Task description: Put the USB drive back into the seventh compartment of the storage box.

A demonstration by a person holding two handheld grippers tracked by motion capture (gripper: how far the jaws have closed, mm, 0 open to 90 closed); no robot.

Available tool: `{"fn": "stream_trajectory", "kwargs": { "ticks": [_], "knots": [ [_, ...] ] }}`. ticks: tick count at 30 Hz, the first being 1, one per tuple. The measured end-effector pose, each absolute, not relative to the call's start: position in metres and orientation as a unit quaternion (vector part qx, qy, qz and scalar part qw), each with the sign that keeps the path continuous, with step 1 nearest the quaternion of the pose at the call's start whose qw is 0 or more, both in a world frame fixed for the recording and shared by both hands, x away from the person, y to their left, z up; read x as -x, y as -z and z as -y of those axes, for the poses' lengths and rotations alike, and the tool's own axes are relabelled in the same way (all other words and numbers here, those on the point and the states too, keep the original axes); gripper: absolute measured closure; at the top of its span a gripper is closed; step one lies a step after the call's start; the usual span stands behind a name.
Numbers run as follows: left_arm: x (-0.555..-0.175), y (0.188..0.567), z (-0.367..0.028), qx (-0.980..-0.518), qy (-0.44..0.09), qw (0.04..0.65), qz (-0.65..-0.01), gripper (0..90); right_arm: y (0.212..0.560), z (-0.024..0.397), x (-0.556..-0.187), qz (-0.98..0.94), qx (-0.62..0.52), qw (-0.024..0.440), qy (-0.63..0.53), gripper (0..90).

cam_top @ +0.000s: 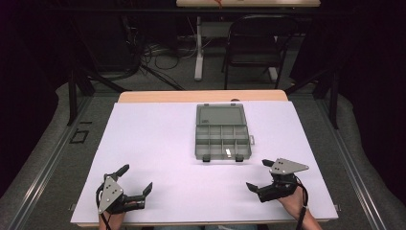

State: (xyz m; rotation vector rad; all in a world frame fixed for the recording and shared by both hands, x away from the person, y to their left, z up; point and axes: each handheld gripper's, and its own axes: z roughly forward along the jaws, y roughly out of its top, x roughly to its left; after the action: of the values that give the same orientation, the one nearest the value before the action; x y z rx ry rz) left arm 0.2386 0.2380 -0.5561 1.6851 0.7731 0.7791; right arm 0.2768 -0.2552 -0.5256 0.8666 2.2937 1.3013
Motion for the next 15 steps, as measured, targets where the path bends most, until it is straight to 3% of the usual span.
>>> {"fn": "stream_trajectory", "kwargs": {
  "ticks": [15],
  "knots": [
    [-0.239,0.557,-0.237,-0.708,-0.326,0.535,-0.327,1.5,0.537,0.272,-0.264,-0.799,-0.323,0.199,-0.466,0.0]
  ]
}}
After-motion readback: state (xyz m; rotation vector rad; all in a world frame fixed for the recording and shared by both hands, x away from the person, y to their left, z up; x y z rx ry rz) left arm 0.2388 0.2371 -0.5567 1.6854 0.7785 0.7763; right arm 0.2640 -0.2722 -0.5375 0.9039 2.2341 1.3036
